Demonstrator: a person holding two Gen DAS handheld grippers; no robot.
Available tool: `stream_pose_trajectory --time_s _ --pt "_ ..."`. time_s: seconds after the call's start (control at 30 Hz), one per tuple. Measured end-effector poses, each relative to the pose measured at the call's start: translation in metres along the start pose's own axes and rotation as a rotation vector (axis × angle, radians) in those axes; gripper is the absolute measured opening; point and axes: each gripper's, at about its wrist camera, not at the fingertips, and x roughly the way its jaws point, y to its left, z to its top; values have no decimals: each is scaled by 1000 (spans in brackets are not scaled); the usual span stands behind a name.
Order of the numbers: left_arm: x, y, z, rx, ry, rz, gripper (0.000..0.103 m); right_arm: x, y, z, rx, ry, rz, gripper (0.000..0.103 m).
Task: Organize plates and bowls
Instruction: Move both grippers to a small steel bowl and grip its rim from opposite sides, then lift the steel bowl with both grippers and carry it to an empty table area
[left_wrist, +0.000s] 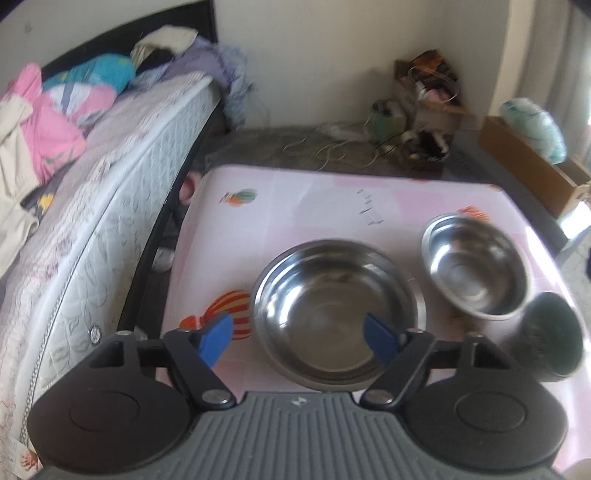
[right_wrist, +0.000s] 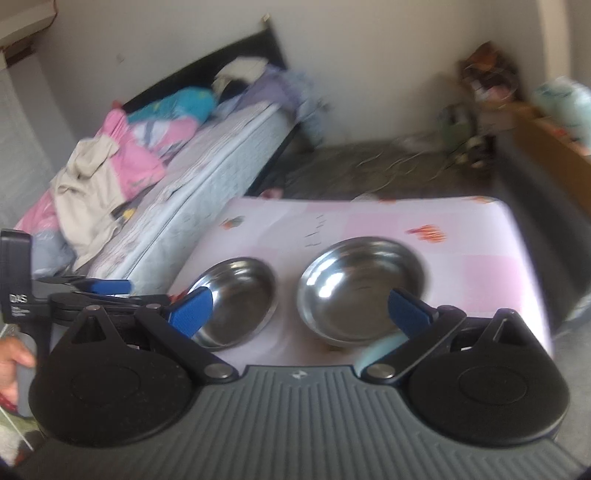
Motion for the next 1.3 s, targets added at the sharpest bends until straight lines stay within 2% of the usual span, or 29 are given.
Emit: stream_pose_trajectory --time_s 0.07,0.13,0.2,0.37,0.67,0.9,1.0,1.23,1.3 --pt "12 8 0 -13 19 10 67 29 9 6 -3 44 20 93" --pt "23 15 1 -21 27 18 66 60 23 10 -1 103 45 84" --pt "32 21 2 -31 30 23 64 86 31 9 16 160 45 69" --pt "50 33 6 -67 34 -18 55 133 43 -13 60 232 -2 52" --pt "77 47 17 -122 91 -44 39 171 51 -36 85 250 -86 44" --pt "89 50 16 -133 130 -49 27 182 45 -38 124 268 -93 37" --pt "95 51 14 -141 159 -60 16 186 40 -40 154 281 -86 34" --pt "98 50 13 -147 166 -46 13 194 32 -39 204 289 -46 24" --pt "97 47 13 -134 164 -39 13 196 32 -39 207 290 -36 16"
